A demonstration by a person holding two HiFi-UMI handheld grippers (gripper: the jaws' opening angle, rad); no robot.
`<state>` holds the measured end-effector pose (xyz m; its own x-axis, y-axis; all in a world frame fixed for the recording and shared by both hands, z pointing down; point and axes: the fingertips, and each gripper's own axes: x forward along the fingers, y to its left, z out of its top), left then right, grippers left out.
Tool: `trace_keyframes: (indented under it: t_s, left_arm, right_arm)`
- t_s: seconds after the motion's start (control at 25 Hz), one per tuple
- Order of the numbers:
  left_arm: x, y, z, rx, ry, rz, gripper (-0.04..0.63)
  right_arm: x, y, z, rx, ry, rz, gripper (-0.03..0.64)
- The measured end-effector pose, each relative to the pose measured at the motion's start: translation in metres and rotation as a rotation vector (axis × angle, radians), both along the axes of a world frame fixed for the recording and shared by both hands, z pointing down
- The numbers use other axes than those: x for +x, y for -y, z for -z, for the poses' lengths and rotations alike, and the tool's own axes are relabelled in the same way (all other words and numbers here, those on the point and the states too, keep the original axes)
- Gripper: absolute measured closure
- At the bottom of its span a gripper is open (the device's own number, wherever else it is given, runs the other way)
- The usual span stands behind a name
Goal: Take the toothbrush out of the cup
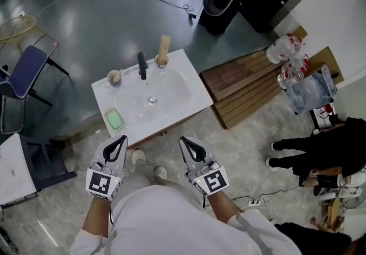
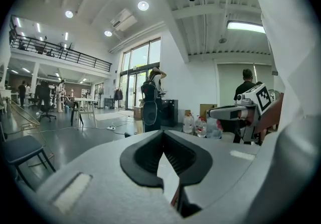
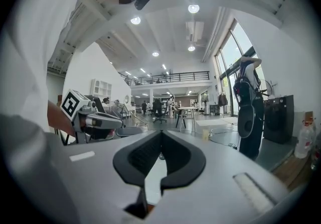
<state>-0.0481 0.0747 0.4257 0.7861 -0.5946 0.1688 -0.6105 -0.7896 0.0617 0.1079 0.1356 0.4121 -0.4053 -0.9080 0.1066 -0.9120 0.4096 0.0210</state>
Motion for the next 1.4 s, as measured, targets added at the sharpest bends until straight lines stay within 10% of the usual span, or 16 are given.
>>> trace_keyframes:
  t_s: [0.64,1.4]
  left_arm:
    - [-0.011,0.12,-0.031,-0.003,0.006,-0.068,0.594]
    - [0.01,0.135,-0.023,-0.038,0.011,-0.001,0.594]
  right_arm:
    - [-0.017,0.125,0.001,0.036,-0.036,-0.056,0.617]
    - [0.057,0.279,-0.089,-0.078,-0.032,-0.039,0.6]
